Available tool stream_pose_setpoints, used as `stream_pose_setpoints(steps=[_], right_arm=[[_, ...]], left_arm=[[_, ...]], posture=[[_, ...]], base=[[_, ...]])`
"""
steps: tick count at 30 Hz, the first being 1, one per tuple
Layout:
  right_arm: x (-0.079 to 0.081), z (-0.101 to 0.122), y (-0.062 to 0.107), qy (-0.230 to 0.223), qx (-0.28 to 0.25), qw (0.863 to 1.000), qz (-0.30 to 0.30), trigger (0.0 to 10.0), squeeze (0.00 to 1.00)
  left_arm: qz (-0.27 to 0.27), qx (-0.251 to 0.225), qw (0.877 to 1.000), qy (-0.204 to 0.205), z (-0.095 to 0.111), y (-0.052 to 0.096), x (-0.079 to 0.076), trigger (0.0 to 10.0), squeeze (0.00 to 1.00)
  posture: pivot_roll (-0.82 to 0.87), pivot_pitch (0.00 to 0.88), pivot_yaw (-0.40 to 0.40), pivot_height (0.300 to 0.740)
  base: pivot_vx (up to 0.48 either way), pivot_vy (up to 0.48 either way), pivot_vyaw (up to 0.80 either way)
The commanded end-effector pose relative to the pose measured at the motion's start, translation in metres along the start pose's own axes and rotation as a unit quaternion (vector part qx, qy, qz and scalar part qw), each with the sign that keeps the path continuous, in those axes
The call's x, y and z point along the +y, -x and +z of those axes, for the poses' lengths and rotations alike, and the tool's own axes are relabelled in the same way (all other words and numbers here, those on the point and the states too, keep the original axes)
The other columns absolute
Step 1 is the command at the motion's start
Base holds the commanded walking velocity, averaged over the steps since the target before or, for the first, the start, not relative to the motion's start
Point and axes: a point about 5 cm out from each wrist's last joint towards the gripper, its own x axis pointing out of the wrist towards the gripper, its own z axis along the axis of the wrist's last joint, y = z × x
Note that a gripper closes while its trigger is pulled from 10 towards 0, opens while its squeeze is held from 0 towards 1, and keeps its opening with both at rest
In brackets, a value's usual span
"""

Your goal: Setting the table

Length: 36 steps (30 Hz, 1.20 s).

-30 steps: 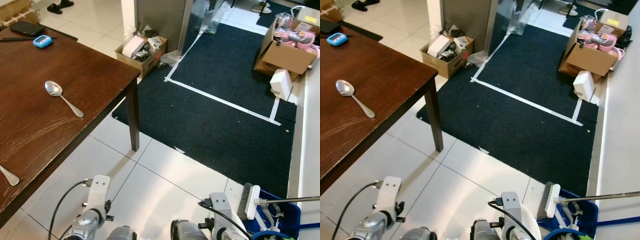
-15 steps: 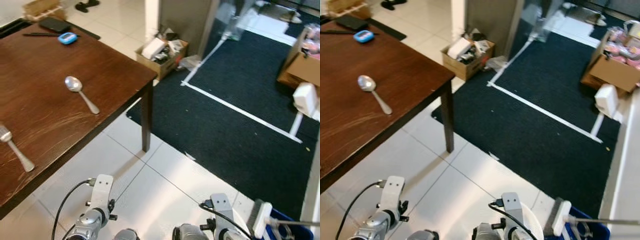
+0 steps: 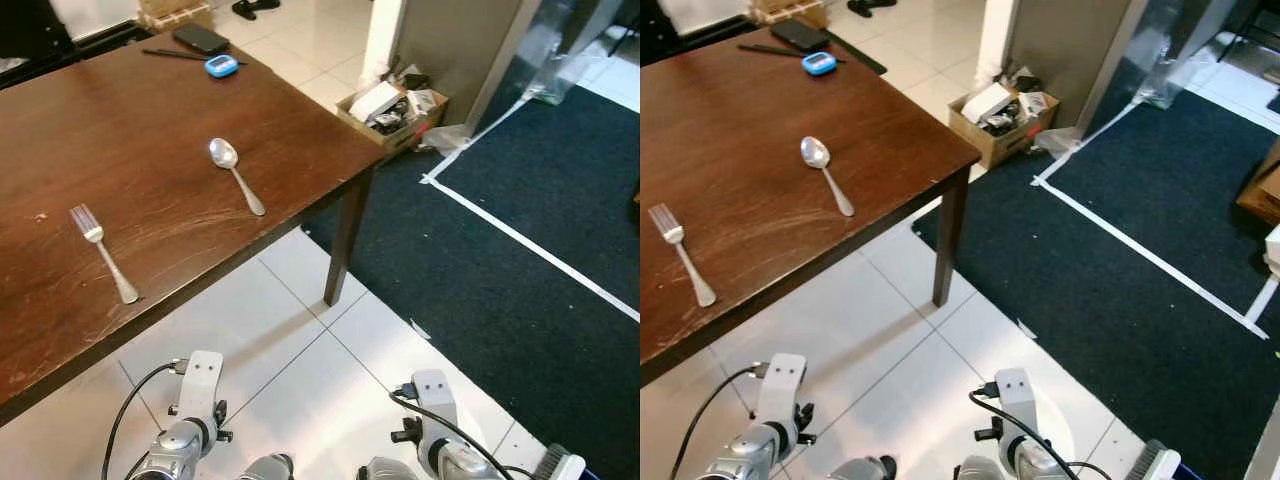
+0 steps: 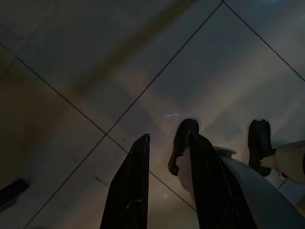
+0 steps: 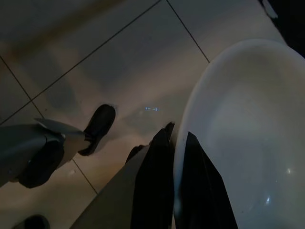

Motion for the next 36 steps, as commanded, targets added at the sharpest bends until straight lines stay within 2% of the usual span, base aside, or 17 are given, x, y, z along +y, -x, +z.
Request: stream_pose_setpoints(steps=[1,36], right_arm=[[0.0002,-0.0040,0.0011,0.002,0.005,1.000,0.001,10.0,0.00],[-0.0011,-0.0019,0.0009,0.006,0.001,1.000,0.001,10.0,0.00]], left_arm=[[0.003,0.011,1.000,0.008,-0.0079,0.0016,0.0001,10.0,0.00],[0.000,0.014,1.000,0.003,-0.0065,0.0011,-0.0002,10.0,0.00]], posture=[[0.05,0.074,0.004,0.740],[0.05,0.075,0.008,0.740]], base=[[0.000,0.000,0.80],[0.000,0.000,0.80]])
